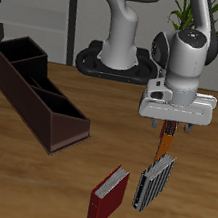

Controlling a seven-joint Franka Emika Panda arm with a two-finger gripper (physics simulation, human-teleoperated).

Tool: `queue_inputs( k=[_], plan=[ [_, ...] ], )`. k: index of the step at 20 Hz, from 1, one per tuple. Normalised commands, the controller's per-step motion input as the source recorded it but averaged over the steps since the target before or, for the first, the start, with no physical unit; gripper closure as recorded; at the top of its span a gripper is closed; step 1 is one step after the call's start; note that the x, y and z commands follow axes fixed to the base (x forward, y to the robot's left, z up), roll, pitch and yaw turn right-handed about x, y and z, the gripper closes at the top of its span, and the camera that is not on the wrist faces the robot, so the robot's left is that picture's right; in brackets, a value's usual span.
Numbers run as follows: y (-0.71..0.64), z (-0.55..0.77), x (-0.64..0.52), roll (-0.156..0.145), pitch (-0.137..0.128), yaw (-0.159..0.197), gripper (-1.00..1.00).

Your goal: Place the orange book into the right desk caddy's left compartment

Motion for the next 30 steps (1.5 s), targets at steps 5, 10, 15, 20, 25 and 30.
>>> queue_inputs(
  k=[5,10,15,20,25,30],
  plan=[
    [-0.01,-0.29,-0.03,-0.031,0.008,-0.031,-1.0],
    [-0.05,-0.3,-0.08,-0.031,-0.005,-0.061,-1.0],
    [0.17,-0.26,-0.03,0.058,0.038,-0.039,1.0],
    [0.04,0.06,-0.06,0.022,-0.003,-0.004,1.0],
    [-0.09,0.16,0.01,0.007,-0.026,0.008,1.0],
    [-0.29,0.43,-0.01,-0.02,-0.046,-0.009,1.0]
  ],
)
